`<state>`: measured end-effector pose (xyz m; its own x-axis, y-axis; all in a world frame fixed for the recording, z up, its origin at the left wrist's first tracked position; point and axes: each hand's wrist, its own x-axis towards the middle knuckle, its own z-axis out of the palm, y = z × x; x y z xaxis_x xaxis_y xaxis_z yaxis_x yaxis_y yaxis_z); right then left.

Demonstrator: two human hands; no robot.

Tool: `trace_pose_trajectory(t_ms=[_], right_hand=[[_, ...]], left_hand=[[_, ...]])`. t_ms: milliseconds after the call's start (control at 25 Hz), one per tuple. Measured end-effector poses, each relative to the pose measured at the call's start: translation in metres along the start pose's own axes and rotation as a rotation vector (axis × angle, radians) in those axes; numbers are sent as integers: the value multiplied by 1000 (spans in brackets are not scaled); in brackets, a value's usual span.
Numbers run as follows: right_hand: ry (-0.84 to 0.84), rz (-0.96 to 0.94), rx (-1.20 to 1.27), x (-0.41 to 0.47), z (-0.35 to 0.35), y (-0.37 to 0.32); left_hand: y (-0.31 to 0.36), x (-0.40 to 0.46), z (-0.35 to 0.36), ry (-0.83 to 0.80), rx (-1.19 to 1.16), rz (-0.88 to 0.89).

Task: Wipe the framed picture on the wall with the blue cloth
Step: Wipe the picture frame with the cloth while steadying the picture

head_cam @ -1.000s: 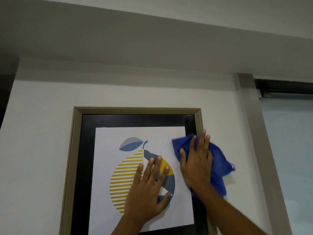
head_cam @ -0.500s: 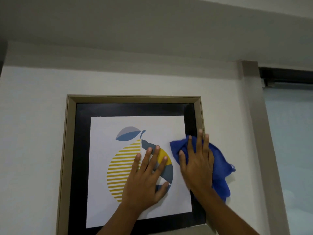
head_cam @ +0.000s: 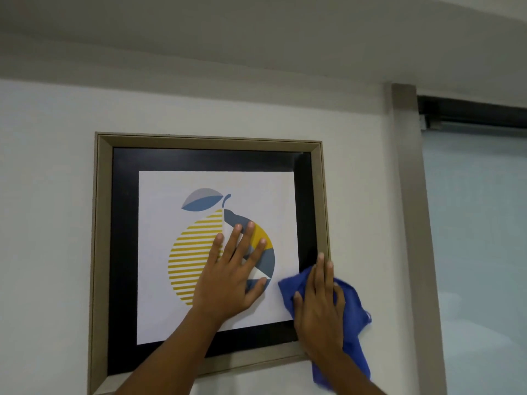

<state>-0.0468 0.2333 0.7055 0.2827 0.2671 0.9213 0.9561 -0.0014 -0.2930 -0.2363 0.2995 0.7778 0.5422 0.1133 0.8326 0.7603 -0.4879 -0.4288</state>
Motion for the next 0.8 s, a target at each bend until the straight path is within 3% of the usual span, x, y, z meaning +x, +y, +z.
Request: trace_pose_trajectory(t_ms=[320, 440, 560, 800], right_hand=[[176, -45, -111, 195, -38, -62], [224, -23, -143, 220, -39, -74], [223, -22, -106, 183, -28, -66], [148, 6, 107, 5, 13, -19]], left_hand=[[0, 0, 0, 19, 25, 10], [0, 0, 1, 28, 21, 8], [0, -1, 1, 48, 43, 17], [1, -1, 1, 55, 67, 24]])
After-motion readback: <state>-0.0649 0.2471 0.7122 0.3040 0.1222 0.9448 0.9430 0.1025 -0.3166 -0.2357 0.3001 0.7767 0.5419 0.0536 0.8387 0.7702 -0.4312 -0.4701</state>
